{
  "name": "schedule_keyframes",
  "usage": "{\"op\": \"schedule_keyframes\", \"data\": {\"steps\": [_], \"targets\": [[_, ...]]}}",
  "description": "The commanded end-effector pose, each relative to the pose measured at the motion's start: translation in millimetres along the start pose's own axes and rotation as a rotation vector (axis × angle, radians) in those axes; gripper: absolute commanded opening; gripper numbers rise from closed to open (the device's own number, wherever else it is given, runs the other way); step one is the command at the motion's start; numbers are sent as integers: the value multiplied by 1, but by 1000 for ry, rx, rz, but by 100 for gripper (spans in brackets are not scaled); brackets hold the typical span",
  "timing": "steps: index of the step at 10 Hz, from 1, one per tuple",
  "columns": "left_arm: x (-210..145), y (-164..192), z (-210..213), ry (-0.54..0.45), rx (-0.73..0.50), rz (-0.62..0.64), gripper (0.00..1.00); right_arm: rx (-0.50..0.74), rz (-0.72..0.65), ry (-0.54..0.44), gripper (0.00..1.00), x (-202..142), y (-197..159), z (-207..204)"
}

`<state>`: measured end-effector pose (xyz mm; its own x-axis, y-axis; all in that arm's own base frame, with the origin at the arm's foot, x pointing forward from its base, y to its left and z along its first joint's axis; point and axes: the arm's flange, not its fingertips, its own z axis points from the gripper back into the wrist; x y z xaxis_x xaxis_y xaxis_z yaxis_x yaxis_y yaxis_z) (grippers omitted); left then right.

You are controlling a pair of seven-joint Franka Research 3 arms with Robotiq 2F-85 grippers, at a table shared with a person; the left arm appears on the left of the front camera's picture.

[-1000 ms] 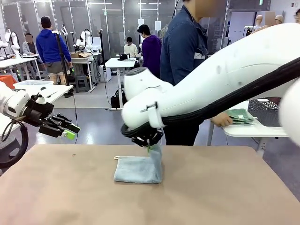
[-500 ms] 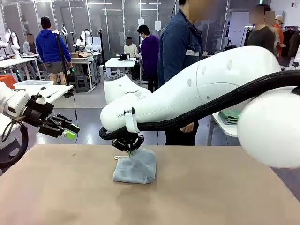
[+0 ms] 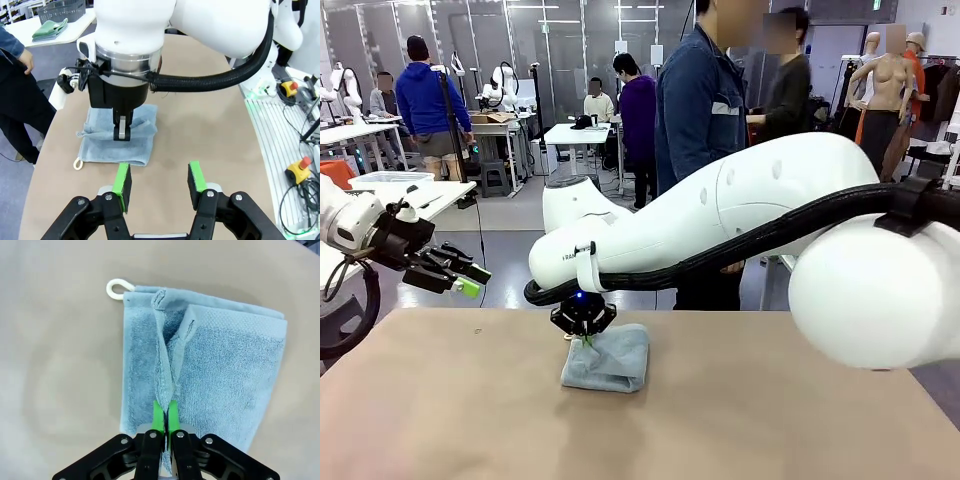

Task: Fold the towels and place them in the basket.
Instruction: When a person lays out a Towel with hook on the table, fold it in half twice.

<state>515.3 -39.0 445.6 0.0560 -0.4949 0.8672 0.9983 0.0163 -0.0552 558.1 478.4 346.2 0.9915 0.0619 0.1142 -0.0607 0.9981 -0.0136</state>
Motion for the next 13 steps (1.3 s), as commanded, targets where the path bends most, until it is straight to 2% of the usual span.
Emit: {"op": "schedule_keyframes", "data": {"steps": [1, 2, 3, 4, 5, 6, 7, 8, 11, 13], "targets": [[1, -3, 1, 1, 6, -6, 59, 7, -56, -23, 0, 1, 8, -2], [1, -3, 1, 1, 6, -6, 59, 8, -75, -26, 23, 1, 8, -2], [1, -3, 1, 1, 6, -6, 59, 15, -87, -38, 24, 0, 8, -1], [1, -3, 1, 1, 6, -6, 59, 18, -97, -47, 43, 0, 7, 1], [1, -3, 1, 1, 6, -6, 59, 23, -101, -47, 44, -2, 5, 4], [1, -3, 1, 1, 6, -6, 59, 32, -99, -56, 63, -3, 0, 12], [1, -3, 1, 1, 6, -6, 59, 50, -94, -55, 64, -5, -9, 24], [1, -3, 1, 1, 6, -6, 59, 74, -79, -40, 83, -10, -27, 40], [1, -3, 1, 1, 6, -6, 59, 203, -125, -16, 83, -20, -105, 70], [1, -3, 1, 1, 6, -6, 59, 289, -161, 6, 83, -22, -151, 71]]}}
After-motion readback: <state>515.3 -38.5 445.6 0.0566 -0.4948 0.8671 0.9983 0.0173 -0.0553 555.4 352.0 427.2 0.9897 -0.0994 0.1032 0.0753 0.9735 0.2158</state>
